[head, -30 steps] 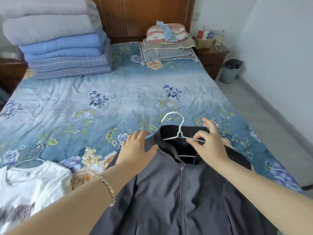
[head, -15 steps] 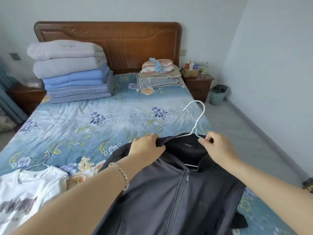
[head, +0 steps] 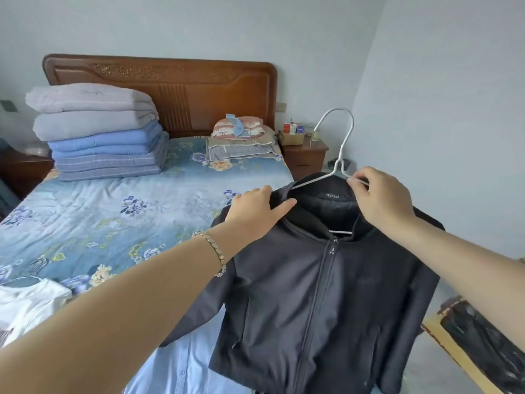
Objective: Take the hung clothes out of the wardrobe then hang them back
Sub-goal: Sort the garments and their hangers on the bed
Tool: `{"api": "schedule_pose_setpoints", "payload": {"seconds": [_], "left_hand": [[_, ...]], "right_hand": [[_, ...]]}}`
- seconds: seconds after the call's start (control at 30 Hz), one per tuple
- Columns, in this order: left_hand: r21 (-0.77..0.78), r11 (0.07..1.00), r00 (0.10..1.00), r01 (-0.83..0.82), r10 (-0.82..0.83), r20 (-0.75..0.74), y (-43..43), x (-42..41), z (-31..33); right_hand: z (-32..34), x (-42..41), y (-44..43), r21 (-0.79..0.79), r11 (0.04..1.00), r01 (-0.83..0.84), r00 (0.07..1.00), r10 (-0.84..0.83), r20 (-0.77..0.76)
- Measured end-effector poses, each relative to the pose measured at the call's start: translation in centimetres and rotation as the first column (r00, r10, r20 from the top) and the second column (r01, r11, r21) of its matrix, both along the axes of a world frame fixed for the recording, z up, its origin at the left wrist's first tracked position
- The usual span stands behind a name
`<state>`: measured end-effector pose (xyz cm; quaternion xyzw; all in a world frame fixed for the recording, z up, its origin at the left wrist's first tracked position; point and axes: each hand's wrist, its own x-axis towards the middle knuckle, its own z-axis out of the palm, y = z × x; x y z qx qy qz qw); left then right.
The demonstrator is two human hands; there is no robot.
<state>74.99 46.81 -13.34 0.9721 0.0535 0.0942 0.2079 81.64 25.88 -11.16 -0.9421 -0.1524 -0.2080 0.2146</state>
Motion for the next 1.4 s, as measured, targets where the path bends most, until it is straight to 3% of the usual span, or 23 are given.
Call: {"api": "schedule_pose_setpoints", "payload": {"seconds": [0.2, 0.3, 0.43, 0.53, 0.67, 0.8, 1.0, 1.13, 1.4], "left_hand": [[0.063, 0.990, 0.987, 0.123, -0.129, 0.099, -2.5, -1.5, 0.1], [0.031, 0.994, 0.990, 0.104, -0.107, 0.093, -1.6, -1.9, -0.5], [-0.161, 0.987, 0.992, -0.011, -0.010, -0.127, 0.7, -2.2, -3.2], [-0.215, 0.971, 0.955, -0.102, 0.035, -0.293, 1.4, -1.5, -6.1], [-0.257, 0.944, 0.933, -0.209, 0.113, -0.343, 1.4, 1.0, -9.5], [-0.216, 0.926, 0.910, -0.310, 0.223, -0.348, 1.6, 6.7, -12.2], [-0.079, 0.895, 0.807, -0.440, 0.355, -0.473, 2.4, 17.1, -19.1], [-0.221, 0.780, 0.750, -0.586, 0.419, -0.511, 3.7, 23.3, -25.0], [-0.314, 0.775, 0.825, -0.548, 0.438, -0.357, 9.0, 36.5, -30.4]], "right_hand": [[1.9, -2.0, -3.5, 0.010, 0.998, 0.064, 0.995, -0.064, 0.073], [2.4, -1.3, -5.2, 0.058, 0.991, 0.123, 0.984, -0.129, 0.126], [1.5, 1.0, -7.3, 0.010, 0.971, 0.239, 0.964, -0.238, 0.119], [-0.6, 2.9, -7.2, -0.065, 0.954, 0.292, 0.955, -0.287, 0.076], [-3.0, 6.8, -6.0, -0.169, 0.932, 0.321, 0.947, -0.314, 0.067], [-4.8, 14.0, -5.0, -0.115, 0.939, 0.324, 0.943, -0.331, -0.041], [-12.5, 28.1, -2.8, 0.228, 0.933, 0.278, 0.931, -0.203, -0.304], [-19.2, 36.2, -0.5, 0.230, 0.951, 0.207, 0.924, -0.112, -0.367], [-27.3, 52.2, 5.6, 0.224, 0.961, 0.160, 0.908, -0.054, -0.414]]}}
